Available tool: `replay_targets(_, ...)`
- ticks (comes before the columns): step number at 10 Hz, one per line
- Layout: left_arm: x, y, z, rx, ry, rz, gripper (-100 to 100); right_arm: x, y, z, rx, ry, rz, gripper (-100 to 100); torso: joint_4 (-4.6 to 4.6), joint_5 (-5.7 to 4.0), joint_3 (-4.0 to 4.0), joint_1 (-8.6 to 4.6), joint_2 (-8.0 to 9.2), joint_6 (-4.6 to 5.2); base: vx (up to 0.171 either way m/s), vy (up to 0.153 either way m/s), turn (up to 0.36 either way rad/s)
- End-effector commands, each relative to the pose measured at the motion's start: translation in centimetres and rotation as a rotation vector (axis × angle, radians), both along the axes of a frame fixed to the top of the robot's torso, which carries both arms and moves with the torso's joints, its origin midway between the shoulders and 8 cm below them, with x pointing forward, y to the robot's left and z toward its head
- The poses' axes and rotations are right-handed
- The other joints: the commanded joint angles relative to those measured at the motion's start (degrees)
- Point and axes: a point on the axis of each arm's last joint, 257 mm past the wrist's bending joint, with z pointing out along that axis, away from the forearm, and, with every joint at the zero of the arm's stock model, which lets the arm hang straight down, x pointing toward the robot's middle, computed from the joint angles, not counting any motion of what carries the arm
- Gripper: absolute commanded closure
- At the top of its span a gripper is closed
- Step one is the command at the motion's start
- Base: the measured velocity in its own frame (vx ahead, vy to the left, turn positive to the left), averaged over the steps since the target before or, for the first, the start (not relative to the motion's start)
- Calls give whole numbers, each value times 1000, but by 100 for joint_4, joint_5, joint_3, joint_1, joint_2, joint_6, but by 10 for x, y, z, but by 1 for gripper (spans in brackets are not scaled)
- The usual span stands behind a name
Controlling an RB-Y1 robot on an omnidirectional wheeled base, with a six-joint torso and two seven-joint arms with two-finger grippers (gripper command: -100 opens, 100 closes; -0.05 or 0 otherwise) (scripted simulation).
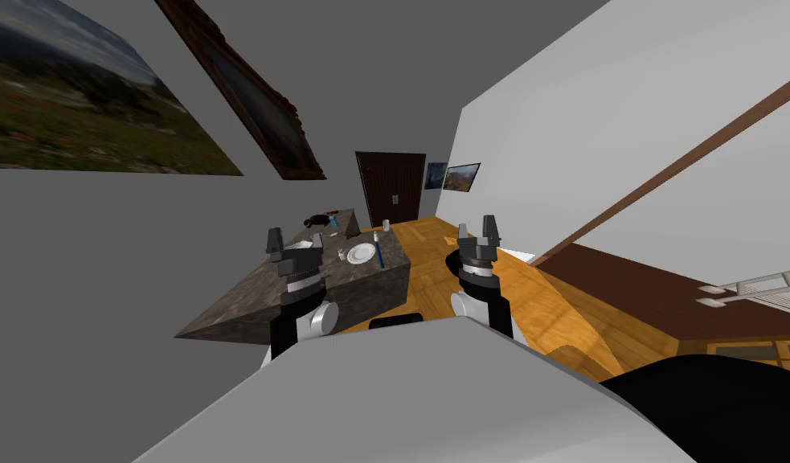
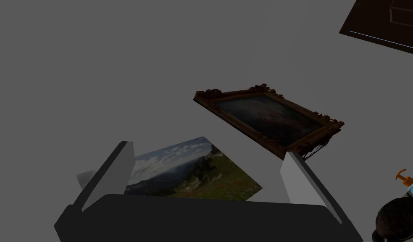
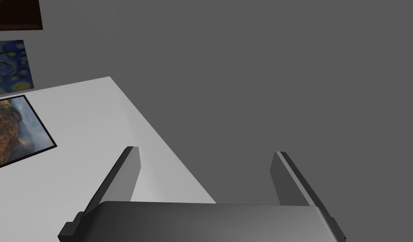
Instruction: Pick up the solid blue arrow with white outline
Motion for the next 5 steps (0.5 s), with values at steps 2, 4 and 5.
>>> replay_targets(2,12,-3,-7,55,52,-23,-100,0,0,0,0,0,0,0,0,0,0,3,1,1,-5,6,-64)
replay_targets(4,20,-3,-12,79,83,-32,-100,0,0,0,0,0,0,0,0,2,1,7,2,1,-10,14,-46)
replay_targets(5,29,-2,-18,100,119,-37,-100,0,0,0,0,0,0,0,1,2,2,7,3,0,-11,12,-79)
